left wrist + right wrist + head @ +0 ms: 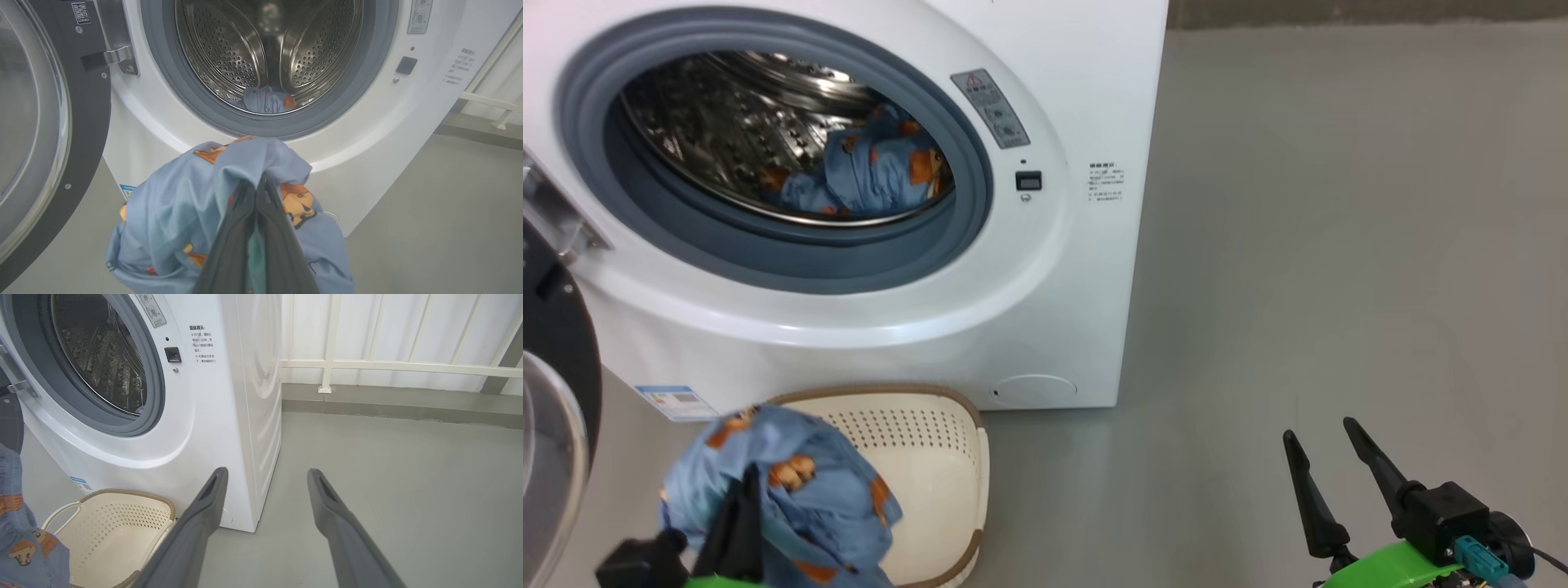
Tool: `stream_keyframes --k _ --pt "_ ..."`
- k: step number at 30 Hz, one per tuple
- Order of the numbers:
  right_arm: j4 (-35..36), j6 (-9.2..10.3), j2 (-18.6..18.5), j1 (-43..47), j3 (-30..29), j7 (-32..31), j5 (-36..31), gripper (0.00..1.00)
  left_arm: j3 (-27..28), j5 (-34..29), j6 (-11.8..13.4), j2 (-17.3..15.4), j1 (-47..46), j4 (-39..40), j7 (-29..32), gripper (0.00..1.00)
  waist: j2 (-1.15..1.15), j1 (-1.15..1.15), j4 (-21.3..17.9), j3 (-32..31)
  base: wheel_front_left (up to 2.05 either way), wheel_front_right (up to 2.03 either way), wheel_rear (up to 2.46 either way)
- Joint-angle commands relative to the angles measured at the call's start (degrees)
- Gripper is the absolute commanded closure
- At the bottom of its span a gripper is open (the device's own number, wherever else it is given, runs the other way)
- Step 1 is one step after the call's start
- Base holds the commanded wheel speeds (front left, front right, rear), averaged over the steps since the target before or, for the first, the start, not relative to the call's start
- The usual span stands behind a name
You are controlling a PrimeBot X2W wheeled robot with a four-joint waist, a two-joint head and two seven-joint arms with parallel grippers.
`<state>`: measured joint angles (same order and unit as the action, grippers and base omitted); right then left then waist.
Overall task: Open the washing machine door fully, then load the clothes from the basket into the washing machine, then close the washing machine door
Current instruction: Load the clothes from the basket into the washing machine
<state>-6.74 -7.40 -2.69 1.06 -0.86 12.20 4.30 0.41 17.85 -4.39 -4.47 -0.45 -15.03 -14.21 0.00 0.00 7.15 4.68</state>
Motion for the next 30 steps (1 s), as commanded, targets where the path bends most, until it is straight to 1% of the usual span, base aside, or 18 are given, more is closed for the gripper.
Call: stream_keyframes --k 1,7,15,16,22,30 --pt "1.7 -0.09 -0.2 -1.6 1.4 0.4 0.4 0.00 2.6 -0.4 -0.3 -0.7 -2.9 2.3 -0.8 1.00 0.00 0.00 -0.6 1.6 0.00 0.00 0.00" --pt "2.5 -0.09 -0.2 -2.6 0.9 0.2 -0.5 0.00 4.2 -1.0 -1.2 -0.9 -7.4 4.3 -0.8 1.00 0.00 0.00 -1.4 5.9 0.00 0.00 0.00" --pt "4.4 -0.09 -0.2 -5.1 0.5 -0.2 -1.3 0.00 4.8 -1.0 -2.2 -3.1 -17.2 5.4 -0.8 1.00 0.00 0.00 -3.2 13.9 0.00 0.00 0.00" --pt "4.4 -0.09 -0.2 -5.1 0.5 -0.2 -1.3 0.00 4.8 -1.0 -2.2 -3.1 -17.2 5.4 -0.8 1.00 0.00 0.00 -3.2 13.9 0.00 0.00 0.00" --pt "5.4 -0.09 -0.2 -7.2 0.3 0.1 -1.7 0.00 5.0 -0.5 -2.6 -6.7 -27.0 4.9 -0.8 1.00 0.00 0.00 -5.4 20.6 0.00 0.00 0.00" --pt "4.7 -0.09 -0.2 -9.6 0.7 1.4 -0.8 0.00 4.8 1.7 -2.9 -11.6 -41.0 -0.2 1.4 1.00 0.00 0.00 -8.9 27.3 0.00 0.00 0.00"
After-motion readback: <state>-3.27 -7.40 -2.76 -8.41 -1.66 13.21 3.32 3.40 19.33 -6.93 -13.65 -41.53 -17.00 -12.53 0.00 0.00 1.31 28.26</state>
